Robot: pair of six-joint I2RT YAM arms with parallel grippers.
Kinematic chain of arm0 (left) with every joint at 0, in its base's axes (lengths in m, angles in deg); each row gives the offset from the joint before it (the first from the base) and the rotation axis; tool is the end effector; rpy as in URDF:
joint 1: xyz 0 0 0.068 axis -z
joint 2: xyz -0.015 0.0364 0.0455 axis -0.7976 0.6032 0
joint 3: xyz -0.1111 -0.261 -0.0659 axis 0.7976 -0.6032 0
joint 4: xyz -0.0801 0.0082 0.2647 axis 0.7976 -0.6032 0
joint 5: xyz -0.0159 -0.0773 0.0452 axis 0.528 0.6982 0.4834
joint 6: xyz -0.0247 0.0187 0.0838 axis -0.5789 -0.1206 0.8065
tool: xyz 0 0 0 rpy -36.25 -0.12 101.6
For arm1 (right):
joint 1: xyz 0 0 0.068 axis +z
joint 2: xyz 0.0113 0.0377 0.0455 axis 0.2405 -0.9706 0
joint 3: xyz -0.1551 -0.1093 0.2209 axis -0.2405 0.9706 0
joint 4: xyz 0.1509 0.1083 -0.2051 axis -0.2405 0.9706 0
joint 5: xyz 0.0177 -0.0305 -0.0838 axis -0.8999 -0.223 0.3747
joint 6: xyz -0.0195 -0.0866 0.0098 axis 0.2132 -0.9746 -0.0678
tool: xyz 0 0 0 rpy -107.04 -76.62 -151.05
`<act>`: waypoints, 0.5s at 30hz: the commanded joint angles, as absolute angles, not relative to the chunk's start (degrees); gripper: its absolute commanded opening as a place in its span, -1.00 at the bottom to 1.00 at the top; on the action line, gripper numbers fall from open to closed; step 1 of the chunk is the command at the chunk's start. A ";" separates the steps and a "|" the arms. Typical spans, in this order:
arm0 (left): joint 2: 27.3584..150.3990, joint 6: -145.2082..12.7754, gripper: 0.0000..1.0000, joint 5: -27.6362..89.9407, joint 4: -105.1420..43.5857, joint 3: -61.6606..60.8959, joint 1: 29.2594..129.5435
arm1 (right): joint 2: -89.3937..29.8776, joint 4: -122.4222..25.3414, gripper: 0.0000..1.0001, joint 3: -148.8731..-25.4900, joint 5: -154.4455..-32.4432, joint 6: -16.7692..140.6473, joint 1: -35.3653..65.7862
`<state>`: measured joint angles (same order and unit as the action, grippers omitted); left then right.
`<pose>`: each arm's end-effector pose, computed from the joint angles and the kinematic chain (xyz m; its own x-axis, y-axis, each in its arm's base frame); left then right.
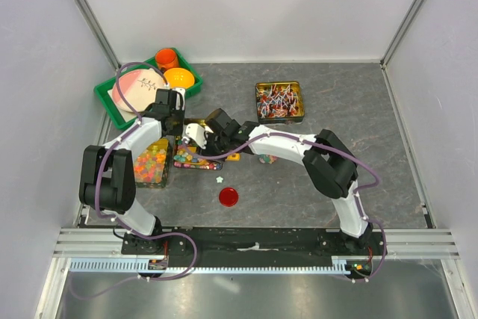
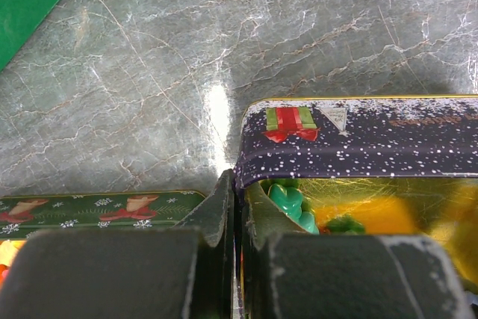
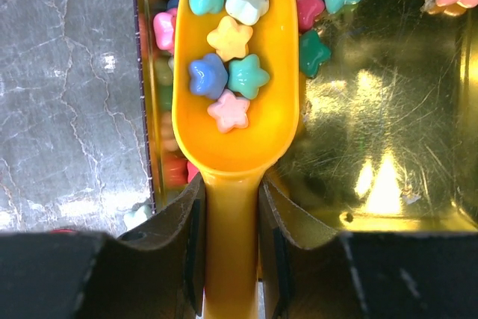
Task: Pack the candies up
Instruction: Scoop the fake candies from the storage box.
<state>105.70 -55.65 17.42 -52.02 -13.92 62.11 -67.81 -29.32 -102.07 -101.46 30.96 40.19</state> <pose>0.3710 -0.0525 0.1798 -0.7873 0.1098 -0.6068 0.0884 0.9940 0.0651 0.2850 0.4305 0.1756 -0.0378 -0.7247 -0.6880 -0.9870 0.1346 -0.0876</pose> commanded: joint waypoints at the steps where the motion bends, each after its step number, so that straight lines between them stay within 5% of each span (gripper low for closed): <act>1: 104.44 -57.54 -0.97 19.20 -48.44 -13.31 61.60 | -63.90 -34.62 -1.00 -98.65 -104.35 31.74 39.08; 15: 104.53 -57.62 -0.97 19.46 -48.44 -13.31 61.08 | -57.14 -39.38 -1.00 -93.38 -107.69 33.68 37.50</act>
<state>105.70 -55.87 18.40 -51.93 -13.92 61.59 -62.34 -35.07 -94.16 -104.83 32.82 38.33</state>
